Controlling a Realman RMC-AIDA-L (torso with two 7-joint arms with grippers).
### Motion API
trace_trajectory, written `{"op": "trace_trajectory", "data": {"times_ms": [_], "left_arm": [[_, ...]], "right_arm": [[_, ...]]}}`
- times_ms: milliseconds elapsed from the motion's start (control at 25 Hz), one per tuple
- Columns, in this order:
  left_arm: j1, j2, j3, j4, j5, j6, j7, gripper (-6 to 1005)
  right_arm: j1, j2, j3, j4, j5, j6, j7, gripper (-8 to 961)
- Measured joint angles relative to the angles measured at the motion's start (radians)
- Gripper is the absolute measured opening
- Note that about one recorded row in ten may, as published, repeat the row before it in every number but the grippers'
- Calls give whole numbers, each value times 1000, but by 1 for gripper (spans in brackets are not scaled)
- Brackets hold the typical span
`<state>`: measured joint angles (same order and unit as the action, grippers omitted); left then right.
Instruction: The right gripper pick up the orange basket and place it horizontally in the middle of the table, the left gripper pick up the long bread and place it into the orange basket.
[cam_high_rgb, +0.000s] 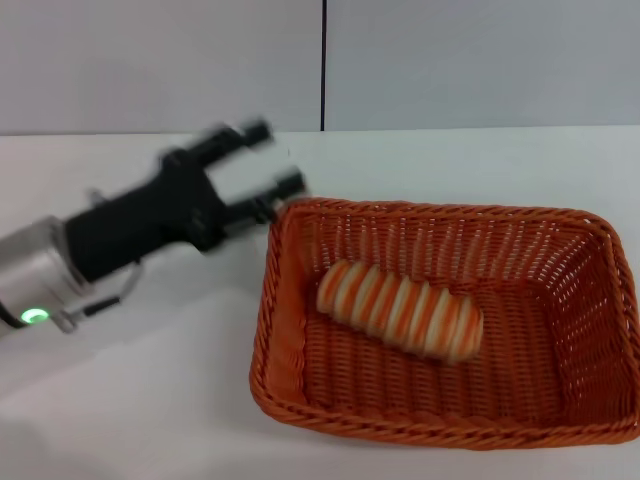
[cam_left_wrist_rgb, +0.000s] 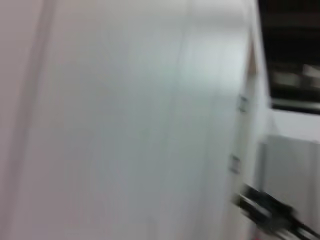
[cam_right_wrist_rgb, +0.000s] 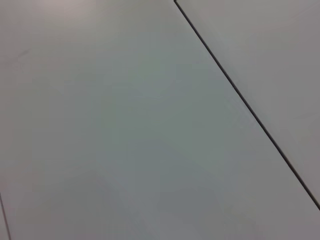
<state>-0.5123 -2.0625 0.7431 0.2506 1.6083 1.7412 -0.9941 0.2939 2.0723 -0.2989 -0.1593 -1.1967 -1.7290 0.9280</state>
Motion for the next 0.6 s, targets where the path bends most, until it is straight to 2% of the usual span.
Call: {"op": "trace_trajectory", "data": {"times_ms": [40, 80, 120, 360, 400, 480, 560, 600], "left_arm": [[0, 0, 0, 0, 0, 0, 0, 755], [24, 0, -13, 8, -58, -6, 22, 808], [59, -1, -62, 5, -140, -12, 66, 811], [91, -2, -115, 1, -196, -11, 94, 824], [146, -1, -176, -1, -254, 1, 105, 824], [146, -1, -176, -1, -254, 1, 105, 825], [212, 1, -194, 7, -308, 28, 131, 825], [217, 2, -195, 8, -312, 31, 135, 825]], "right_arm": [[0, 0, 1, -1, 2, -3, 0, 544], [1, 0, 3, -2, 3, -4, 0, 544], [1, 0, 5, -2, 4, -5, 0, 544], [16, -1, 13, -4, 9, 5, -8, 544], [20, -1, 13, -4, 9, 6, -21, 544], [28, 0, 13, -4, 10, 6, -52, 544], [34, 1, 14, -2, 12, 6, -85, 544], [37, 2, 14, 5, 12, 6, -121, 544]]}}
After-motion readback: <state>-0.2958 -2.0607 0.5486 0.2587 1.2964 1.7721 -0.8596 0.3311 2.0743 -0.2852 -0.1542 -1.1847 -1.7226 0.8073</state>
